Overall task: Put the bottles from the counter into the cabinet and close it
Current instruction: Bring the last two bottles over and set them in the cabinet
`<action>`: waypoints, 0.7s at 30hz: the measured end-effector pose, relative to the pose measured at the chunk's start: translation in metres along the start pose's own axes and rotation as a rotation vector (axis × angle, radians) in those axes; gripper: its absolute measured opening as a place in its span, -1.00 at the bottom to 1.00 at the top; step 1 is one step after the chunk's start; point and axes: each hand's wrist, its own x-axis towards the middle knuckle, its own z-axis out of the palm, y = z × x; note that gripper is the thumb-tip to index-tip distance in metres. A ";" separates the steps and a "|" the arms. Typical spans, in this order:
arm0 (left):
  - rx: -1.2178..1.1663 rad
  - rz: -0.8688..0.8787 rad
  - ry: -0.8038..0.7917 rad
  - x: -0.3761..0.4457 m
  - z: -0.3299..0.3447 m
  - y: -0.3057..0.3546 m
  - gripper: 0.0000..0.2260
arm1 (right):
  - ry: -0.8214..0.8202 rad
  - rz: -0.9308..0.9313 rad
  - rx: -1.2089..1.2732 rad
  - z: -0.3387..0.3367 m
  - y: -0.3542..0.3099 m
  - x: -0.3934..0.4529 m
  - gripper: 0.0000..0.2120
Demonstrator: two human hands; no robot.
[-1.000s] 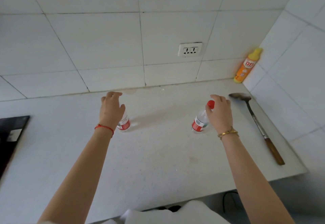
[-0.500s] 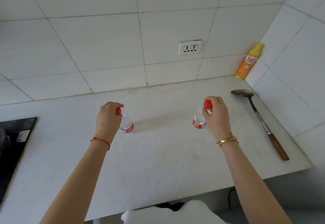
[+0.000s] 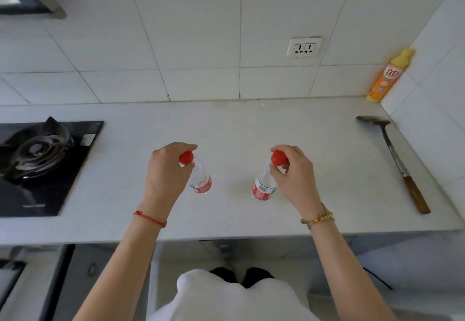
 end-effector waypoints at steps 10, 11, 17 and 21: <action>0.049 -0.238 0.184 -0.159 -0.036 0.016 -0.68 | -0.280 -0.185 0.093 -0.003 -0.021 -0.090 -0.66; 0.051 -0.261 0.200 -0.175 -0.038 0.019 -0.68 | -0.291 -0.208 0.095 -0.004 -0.021 -0.097 -0.67; 0.109 -0.447 0.314 -0.299 -0.060 0.030 -0.68 | -0.486 -0.349 0.121 -0.008 -0.040 -0.160 -0.72; 0.158 -0.554 0.399 -0.368 -0.076 0.037 -0.69 | -0.629 -0.420 0.135 -0.003 -0.059 -0.200 -0.71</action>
